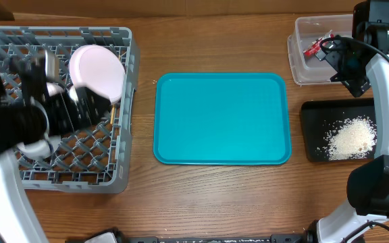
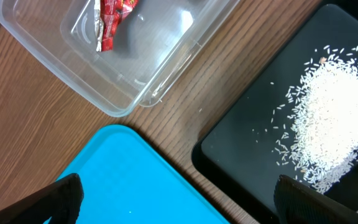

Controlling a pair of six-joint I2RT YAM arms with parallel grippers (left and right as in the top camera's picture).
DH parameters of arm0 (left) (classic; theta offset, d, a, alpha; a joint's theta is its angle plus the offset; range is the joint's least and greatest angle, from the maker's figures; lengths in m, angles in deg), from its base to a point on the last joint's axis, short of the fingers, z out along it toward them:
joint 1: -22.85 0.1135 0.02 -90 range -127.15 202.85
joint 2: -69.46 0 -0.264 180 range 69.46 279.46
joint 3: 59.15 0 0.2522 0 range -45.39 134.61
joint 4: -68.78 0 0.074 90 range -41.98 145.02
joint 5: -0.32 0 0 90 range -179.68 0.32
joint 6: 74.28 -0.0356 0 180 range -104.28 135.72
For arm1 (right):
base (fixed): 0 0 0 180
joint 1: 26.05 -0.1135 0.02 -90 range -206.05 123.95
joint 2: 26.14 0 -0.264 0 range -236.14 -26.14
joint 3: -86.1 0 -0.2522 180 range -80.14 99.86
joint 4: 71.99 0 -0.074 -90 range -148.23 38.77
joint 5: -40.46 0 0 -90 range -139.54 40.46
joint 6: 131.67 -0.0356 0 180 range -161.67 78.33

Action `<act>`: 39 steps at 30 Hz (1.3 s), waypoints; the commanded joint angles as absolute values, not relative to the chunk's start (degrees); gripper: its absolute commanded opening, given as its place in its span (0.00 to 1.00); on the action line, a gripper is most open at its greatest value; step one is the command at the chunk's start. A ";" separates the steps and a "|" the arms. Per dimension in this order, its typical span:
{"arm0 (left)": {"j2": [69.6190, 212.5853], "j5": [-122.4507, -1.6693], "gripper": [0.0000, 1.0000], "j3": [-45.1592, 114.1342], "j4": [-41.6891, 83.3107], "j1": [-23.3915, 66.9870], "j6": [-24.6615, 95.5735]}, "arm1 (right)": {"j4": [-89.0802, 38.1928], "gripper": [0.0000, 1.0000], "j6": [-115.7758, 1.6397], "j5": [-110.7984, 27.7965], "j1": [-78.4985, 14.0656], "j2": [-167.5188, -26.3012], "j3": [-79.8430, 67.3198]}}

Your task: Sort waste into correct bins and load items into the dishwasher

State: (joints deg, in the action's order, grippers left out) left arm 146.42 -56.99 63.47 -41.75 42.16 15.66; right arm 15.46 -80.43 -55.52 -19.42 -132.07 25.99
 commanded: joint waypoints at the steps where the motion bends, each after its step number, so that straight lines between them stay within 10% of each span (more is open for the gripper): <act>1: 140.87 -58.74 0.98 53.83 -41.80 41.94 16.65 | 15.37 1.00 -80.50 -55.72 -19.59 -131.59 26.86; 27: 123.43 -69.64 1.00 31.73 -41.80 41.94 27.53 | 15.37 1.00 -80.50 -55.72 -19.59 -131.59 26.86; 39: 119.23 -49.71 1.00 21.64 -28.44 41.94 -9.43 | 15.37 1.00 -80.50 -55.72 -19.59 -131.59 26.86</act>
State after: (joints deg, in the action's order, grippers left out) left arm 121.97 -59.26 26.44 -30.65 42.05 5.76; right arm 15.51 -80.45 -55.48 -19.40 -132.07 25.99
